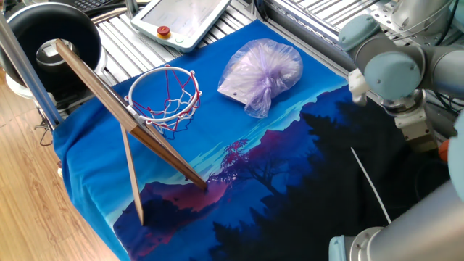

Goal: Grab a basketball, release it and shoot it into the basket

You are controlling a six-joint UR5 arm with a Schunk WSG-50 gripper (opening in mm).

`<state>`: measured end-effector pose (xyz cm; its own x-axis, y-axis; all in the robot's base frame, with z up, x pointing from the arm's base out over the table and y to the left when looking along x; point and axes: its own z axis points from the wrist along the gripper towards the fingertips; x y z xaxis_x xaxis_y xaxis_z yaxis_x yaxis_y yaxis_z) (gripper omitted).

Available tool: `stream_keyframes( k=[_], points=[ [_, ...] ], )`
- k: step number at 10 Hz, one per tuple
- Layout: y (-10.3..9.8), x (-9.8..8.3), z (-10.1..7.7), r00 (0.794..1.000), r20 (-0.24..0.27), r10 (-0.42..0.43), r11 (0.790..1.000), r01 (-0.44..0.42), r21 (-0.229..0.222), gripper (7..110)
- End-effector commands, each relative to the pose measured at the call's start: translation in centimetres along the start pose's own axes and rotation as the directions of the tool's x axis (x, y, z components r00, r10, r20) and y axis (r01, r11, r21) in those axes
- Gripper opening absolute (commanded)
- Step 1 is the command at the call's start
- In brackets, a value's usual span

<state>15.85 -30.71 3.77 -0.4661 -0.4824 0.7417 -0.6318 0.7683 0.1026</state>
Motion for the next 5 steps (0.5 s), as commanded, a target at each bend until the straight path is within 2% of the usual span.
stream_keyframes(
  k=[1,5],
  points=[
    [0.06,0.83,0.71,0.998,-0.041,-0.048,0.999,0.048,-0.018,66],
    [-0.35,1.16,1.49,0.997,-0.068,-0.036,0.999,0.036,0.006,66]
  ],
)
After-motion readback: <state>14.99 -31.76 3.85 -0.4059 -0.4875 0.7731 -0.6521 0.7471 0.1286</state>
